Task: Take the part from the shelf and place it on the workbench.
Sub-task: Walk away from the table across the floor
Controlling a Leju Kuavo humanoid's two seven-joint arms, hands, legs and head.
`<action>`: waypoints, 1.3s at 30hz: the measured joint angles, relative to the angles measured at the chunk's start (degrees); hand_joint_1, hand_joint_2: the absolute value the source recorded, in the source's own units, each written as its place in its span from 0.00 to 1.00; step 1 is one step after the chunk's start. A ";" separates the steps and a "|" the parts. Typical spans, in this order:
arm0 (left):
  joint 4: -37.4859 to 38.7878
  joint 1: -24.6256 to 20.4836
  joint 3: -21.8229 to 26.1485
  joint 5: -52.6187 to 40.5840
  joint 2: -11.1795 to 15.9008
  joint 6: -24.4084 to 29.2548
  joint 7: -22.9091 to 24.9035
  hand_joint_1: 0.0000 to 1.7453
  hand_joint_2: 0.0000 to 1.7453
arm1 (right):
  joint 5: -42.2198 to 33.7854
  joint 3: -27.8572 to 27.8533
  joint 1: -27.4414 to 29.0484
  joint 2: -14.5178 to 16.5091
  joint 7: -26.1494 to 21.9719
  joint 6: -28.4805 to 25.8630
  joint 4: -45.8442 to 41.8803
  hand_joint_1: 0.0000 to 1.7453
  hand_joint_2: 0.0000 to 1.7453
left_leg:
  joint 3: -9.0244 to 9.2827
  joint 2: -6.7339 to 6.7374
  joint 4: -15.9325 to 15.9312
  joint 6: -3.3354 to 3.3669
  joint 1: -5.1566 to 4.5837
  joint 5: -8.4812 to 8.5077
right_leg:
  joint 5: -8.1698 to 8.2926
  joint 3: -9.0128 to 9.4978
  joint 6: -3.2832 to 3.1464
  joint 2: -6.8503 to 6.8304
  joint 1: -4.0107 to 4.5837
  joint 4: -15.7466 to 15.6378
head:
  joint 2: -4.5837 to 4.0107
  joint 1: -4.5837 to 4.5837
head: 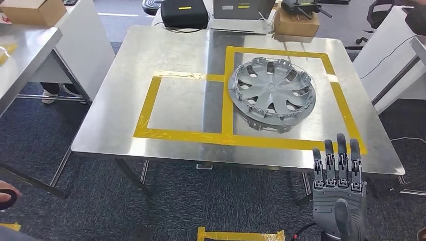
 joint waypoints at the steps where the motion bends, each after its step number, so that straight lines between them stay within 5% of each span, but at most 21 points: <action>1: 0.00 -0.04 -0.01 0.01 0.02 0.03 -0.02 0.00 0.00 | -0.01 0.01 0.05 -0.01 -0.03 0.02 0.02 0.00 1.00 | -0.34 0.02 -0.03 0.59 -0.07 0.40 | -0.98 -0.37 0.19 0.02 -0.10 0.75 | -0.01 0.13; 5: 0.01 -0.11 -0.07 0.01 0.05 0.22 -0.04 0.00 0.00 | 0.01 0.00 0.10 -0.02 -0.15 0.05 0.08 0.00 1.00 | -2.48 0.09 -0.04 2.07 -0.80 2.20 | -10.15 -3.62 0.27 0.06 0.06 12.63 | 0.00 0.67; 7: 0.02 -0.09 -0.30 0.05 0.08 0.62 -0.04 0.00 0.00 | 0.01 0.01 0.11 -0.02 -0.18 0.05 0.17 0.00 1.00 | -3.59 0.10 -0.01 2.37 -1.48 3.03 | -10.90 -3.03 -0.42 0.07 0.39 15.24 | 0.00 0.78; 11: 0.00 -0.12 -0.67 0.12 -0.08 1.90 -0.03 0.00 0.00 | 0.09 -0.02 0.09 -0.04 -0.31 0.03 0.00 0.00 1.00 | -4.95 0.03 -0.01 2.52 -2.57 4.50 | -6.32 5.91 -3.91 0.15 2.22 1.80 | 0.00 0.70; 13: -0.01 -0.14 -0.85 0.13 -0.24 2.37 0.03 0.00 0.00 | 0.17 -0.05 0.13 -0.08 -0.36 0.01 -0.28 0.00 1.00 | -5.33 0.09 -0.06 2.02 -2.37 5.22 | -5.82 7.52 -4.68 0.10 2.91 -1.69 | 0.00 0.63; 16: 0.00 -0.12 -0.93 0.16 -0.26 2.56 0.20 0.00 0.00 | 0.18 -0.07 0.18 -0.07 -0.38 -0.08 -0.56 0.00 1.00 | -5.87 0.10 0.25 1.08 -2.03 5.06 | -4.07 7.34 -4.65 -0.11 2.87 -3.35 | 0.00 0.76; 20: 0.00 -0.14 -0.95 0.19 -0.17 2.61 0.41 0.00 0.00 | 0.18 -0.04 0.32 -0.05 -0.38 -0.18 -0.63 0.00 1.00 | -9.03 -0.04 10.06 -0.42 -1.38 -3.40 | -1.71 5.47 -4.42 -0.36 2.15 -4.24 | -0.01 0.60; 21: 0.00 -0.14 -0.95 0.19 -0.13 2.61 0.43 0.00 0.00 | 0.19 -0.03 0.37 -0.04 -0.38 -0.20 -0.63 0.00 1.00 | -9.46 -0.02 12.60 -0.84 -1.08 -4.33 | -1.29 4.76 -4.17 -0.38 1.97 -4.07 | 0.00 0.60; 23: 0.00 -0.15 -0.95 0.19 -0.05 2.61 0.43 0.00 0.00 | 0.20 -0.04 0.40 -0.04 -0.38 -0.22 -0.63 0.00 1.00 | -7.91 0.09 12.86 -1.74 -0.43 -2.67 | -0.62 3.28 -3.57 -0.41 1.46 -3.44 | 0.00 0.57; 26: -0.01 -0.39 -0.96 0.19 -0.03 2.66 0.41 0.00 0.00 | 0.20 -0.13 0.46 -0.04 -0.40 -0.26 -0.69 0.00 1.00 | -1.01 0.34 3.60 -3.14 0.49 0.24 | -0.31 0.89 -2.38 -0.35 0.76 -1.24 | 0.00 0.29; 28: -0.01 -0.60 -0.97 0.21 -0.05 2.72 0.41 0.00 0.00 | 0.24 -0.43 0.68 -0.06 -0.44 -0.33 -0.95 0.00 1.00 | 0.78 0.22 0.26 -2.68 0.47 -0.59 | -0.12 -0.07 -1.56 -0.27 0.79 0.00 | 0.00 0.14; 31: 0.00 -0.62 -0.98 0.27 -0.05 2.75 0.44 0.00 0.00 | 0.42 -1.23 1.28 -0.18 -0.54 -0.69 -1.46 0.00 1.00 | -0.07 0.08 0.16 -0.39 0.25 -0.01 | -0.17 -0.50 -0.70 -0.23 0.54 0.47 | -0.01 0.36; 34: 0.00 -0.72 -1.04 0.27 -0.22 2.74 0.54 0.00 0.00 | 0.81 -2.10 1.83 -0.50 -0.55 -1.10 -1.94 0.00 1.00 | -1.59 -0.04 0.10 1.17 0.07 1.46 | -6.56 -2.51 -0.06 -0.14 0.42 7.09 | -0.01 0.69; 36: 0.00 -0.71 -1.22 0.27 -0.35 2.69 0.66 0.00 0.00 | 1.05 -2.74 2.01 -0.67 -0.53 -1.34 -2.18 0.00 1.00 | -2.83 -0.15 0.15 1.53 -0.32 2.43 | -10.51 -3.79 -0.08 -0.07 0.46 13.81 | 0.00 0.87; 38: 0.00 -0.73 -1.39 0.27 -0.42 2.61 0.76 0.00 0.00 | 1.48 -3.21 2.07 -0.79 -0.32 -1.73 -2.33 0.00 1.00 | -3.92 -0.25 0.17 1.66 -0.82 3.31 | -10.23 -2.47 -0.67 -0.02 0.63 14.85 | 0.00 0.94; 39: 0.00 -0.78 -1.43 0.26 -0.46 2.57 0.78 0.00 0.00 | 1.98 -3.48 2.08 -0.83 -0.10 -2.09 -2.45 0.00 1.00 | -4.37 -0.31 0.18 1.69 -1.08 3.71 | -8.81 -0.42 -1.24 0.02 0.87 12.17 | 0.00 0.97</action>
